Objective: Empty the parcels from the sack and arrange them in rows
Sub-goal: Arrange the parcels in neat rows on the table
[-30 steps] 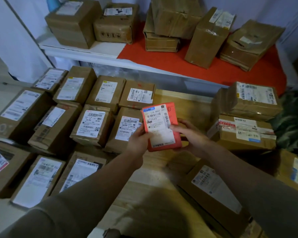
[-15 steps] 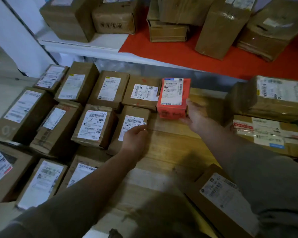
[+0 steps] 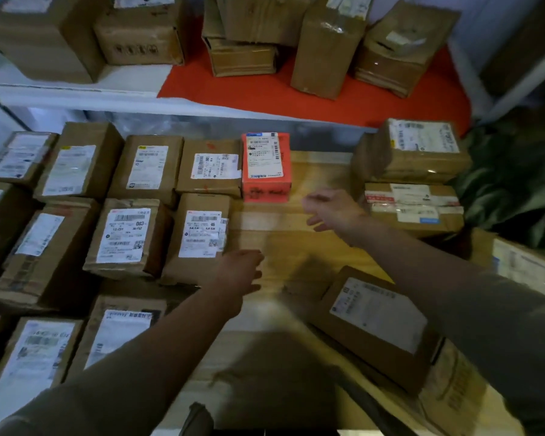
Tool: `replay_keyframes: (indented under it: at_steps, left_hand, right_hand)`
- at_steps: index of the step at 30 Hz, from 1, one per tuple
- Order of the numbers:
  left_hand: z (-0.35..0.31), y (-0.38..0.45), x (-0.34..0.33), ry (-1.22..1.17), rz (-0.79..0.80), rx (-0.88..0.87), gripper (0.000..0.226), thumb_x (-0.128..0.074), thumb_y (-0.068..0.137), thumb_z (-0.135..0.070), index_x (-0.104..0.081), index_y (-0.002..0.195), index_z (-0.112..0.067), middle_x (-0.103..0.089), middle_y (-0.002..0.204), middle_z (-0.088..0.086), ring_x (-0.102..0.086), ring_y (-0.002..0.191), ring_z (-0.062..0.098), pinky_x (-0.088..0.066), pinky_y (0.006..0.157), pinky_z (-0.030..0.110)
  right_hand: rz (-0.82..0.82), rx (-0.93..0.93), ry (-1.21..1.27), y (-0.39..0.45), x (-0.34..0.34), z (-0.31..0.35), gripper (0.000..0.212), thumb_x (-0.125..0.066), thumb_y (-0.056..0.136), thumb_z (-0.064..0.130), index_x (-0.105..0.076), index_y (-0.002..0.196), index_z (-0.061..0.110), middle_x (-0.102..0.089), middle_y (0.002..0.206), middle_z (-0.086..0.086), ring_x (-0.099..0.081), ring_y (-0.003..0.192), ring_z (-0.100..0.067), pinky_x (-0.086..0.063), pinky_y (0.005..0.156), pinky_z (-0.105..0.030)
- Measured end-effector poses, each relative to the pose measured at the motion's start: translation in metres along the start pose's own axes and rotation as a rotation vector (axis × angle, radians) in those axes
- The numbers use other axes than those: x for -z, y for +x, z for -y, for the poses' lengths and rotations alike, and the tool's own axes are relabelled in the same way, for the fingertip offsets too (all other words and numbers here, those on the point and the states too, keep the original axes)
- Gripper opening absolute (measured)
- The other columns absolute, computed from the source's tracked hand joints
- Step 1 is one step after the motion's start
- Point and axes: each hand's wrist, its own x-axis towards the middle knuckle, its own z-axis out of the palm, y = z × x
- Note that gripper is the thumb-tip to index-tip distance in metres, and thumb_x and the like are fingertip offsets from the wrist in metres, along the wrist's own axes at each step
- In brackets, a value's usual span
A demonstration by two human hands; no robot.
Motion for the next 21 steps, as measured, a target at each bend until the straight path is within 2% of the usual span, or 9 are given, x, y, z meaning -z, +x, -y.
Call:
replay_keyframes:
  at_steps: [5,6,9,12,14,16,19,21]
  left_hand:
    - [0.032,-0.035,-0.018,0.101,0.164,0.131,0.021,-0.061,0.096,-0.035,-0.058,0.107,-0.017,-0.053,0.125,0.008,-0.056,0.11,0.03,-0.052,0.095,0.049]
    - [0.039,-0.042,-0.022,0.114,0.191,0.15,0.028,-0.06,0.095,-0.041,-0.054,0.111,-0.018,-0.049,0.128,0.007,-0.054,0.113,0.032,-0.051,0.097,0.05]
    - [0.063,-0.058,-0.035,0.103,0.246,0.233,0.048,-0.06,0.092,-0.053,-0.044,0.128,-0.025,-0.04,0.14,0.008,-0.05,0.123,0.036,-0.049,0.099,0.054]
    - [0.083,-0.074,-0.049,0.052,0.291,0.303,0.079,-0.063,0.085,-0.061,-0.034,0.148,-0.023,-0.037,0.147,0.015,-0.054,0.119,0.039,-0.053,0.093,0.058]
    - [0.092,-0.088,-0.059,-0.001,0.346,0.314,0.087,-0.064,0.082,-0.065,-0.029,0.151,-0.025,-0.036,0.147,0.02,-0.056,0.116,0.041,-0.054,0.09,0.059]
    - [0.101,-0.1,-0.073,-0.058,0.386,0.34,0.094,-0.063,0.079,-0.069,-0.023,0.154,-0.029,-0.032,0.151,0.023,-0.054,0.12,0.042,-0.052,0.091,0.062]
    - [0.108,-0.113,-0.094,-0.164,0.407,0.372,0.097,-0.063,0.077,-0.071,-0.021,0.154,-0.032,-0.028,0.155,0.023,-0.049,0.126,0.044,-0.048,0.094,0.066]
    - [0.108,-0.118,-0.108,-0.236,0.424,0.364,0.087,-0.062,0.08,-0.069,-0.028,0.152,-0.032,-0.032,0.155,0.019,-0.05,0.127,0.043,-0.047,0.097,0.065]
  right_hand:
    - [-0.046,0.094,-0.207,-0.06,0.025,-0.011,0.017,-0.069,0.092,0.03,-0.069,0.102,0.015,-0.064,0.084,0.001,-0.06,0.069,-0.012,-0.048,0.056,-0.017]
    - [-0.055,0.123,-0.268,-0.072,0.029,-0.014,0.018,-0.069,0.092,0.031,-0.071,0.097,0.014,-0.063,0.083,0.002,-0.059,0.072,-0.011,-0.048,0.06,-0.017]
    - [-0.112,0.135,-0.531,-0.102,0.044,-0.026,0.019,-0.067,0.092,0.035,-0.072,0.089,0.017,-0.061,0.104,0.002,-0.058,0.092,-0.014,-0.044,0.076,-0.024]
    - [-0.11,-0.007,-0.767,-0.123,0.06,-0.04,0.029,-0.064,0.088,0.048,-0.068,0.102,0.022,-0.061,0.105,0.002,-0.059,0.104,-0.02,-0.048,0.088,-0.035]
    - [-0.094,-0.078,-0.92,-0.128,0.068,-0.052,0.051,-0.06,0.085,0.062,-0.064,0.116,0.022,-0.062,0.113,0.0,-0.06,0.11,-0.023,-0.05,0.095,-0.043]
    - [-0.06,-0.143,-0.954,-0.128,0.072,-0.058,0.058,-0.06,0.084,0.066,-0.063,0.115,0.017,-0.062,0.114,-0.002,-0.06,0.104,-0.021,-0.051,0.087,-0.037]
    - [0.005,-0.179,-0.866,-0.128,0.076,-0.063,0.049,-0.061,0.085,0.065,-0.061,0.094,0.016,-0.061,0.095,-0.001,-0.057,0.081,-0.013,-0.041,0.061,-0.026]
    - [0.035,-0.174,-0.839,-0.13,0.078,-0.067,0.046,-0.062,0.087,0.061,-0.059,0.094,0.016,-0.056,0.087,0.002,-0.055,0.08,-0.014,-0.037,0.057,-0.026]
